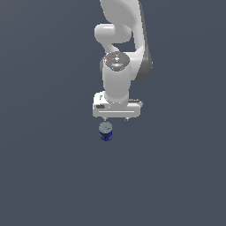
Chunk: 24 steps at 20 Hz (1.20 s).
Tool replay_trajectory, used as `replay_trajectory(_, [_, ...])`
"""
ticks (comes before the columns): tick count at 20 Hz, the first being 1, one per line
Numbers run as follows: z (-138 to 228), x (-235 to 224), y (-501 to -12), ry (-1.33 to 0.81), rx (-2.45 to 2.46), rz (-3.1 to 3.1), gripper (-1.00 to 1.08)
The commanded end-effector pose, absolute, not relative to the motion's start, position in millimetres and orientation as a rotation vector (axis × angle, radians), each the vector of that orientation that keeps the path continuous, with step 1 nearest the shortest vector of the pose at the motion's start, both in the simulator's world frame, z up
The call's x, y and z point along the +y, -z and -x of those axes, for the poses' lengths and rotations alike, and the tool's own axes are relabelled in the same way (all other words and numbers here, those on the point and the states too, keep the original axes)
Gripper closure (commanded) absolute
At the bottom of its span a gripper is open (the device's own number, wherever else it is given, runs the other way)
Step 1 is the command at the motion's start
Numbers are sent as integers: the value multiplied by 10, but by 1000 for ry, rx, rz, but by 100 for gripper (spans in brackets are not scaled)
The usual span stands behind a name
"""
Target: Pick up the object and move it to a goal position.
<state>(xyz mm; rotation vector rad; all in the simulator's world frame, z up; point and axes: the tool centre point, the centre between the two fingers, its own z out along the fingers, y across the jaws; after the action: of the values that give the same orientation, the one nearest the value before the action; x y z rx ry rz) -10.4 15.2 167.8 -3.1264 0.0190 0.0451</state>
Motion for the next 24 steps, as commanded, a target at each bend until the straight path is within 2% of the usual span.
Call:
replay_trajectory(1, [104, 152, -1678, -45, 19, 3126, -92])
replay_trajectory(14, [155, 8, -1736, -71, 88, 3113, -92])
replay_trajectory(24, [100, -242, -1419, -26, 149, 3128, -92])
